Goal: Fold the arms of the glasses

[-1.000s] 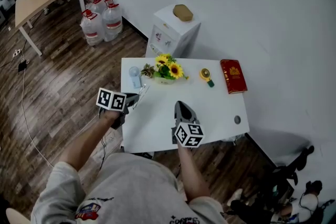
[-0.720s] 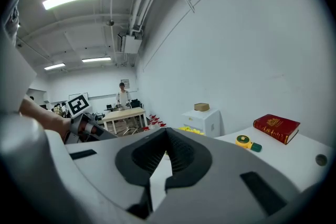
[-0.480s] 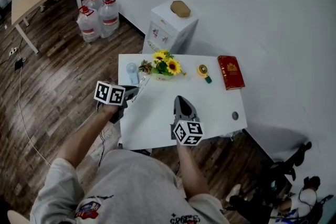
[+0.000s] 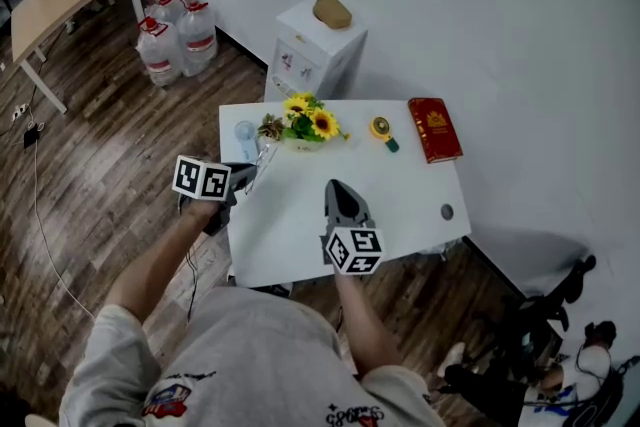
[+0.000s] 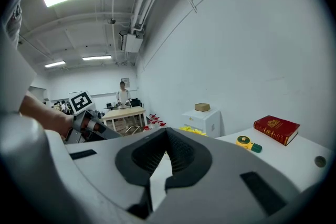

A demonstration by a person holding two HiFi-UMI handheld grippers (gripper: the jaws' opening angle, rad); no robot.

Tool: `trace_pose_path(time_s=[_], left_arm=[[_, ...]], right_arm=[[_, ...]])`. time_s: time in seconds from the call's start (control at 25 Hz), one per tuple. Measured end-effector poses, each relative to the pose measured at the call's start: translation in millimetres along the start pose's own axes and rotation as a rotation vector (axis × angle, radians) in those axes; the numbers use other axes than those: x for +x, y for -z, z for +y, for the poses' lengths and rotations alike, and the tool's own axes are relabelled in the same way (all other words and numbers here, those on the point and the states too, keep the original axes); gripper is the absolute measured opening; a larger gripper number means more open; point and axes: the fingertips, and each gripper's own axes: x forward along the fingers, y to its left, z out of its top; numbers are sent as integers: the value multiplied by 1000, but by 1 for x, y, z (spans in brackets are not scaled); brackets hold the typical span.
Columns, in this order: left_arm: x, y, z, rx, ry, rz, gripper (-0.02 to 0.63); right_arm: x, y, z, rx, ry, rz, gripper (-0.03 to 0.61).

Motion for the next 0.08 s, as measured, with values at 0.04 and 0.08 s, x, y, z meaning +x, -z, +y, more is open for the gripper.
trace_pose_path(time_s=[0.04,0.08], left_arm=[[0,1,-1,-2,1,3,15],[0,3,-1,-3,2,6,15]], right_arm=[[-1,0,1,1,-1,1,2],[-2,0,2,1,-1,1,2]])
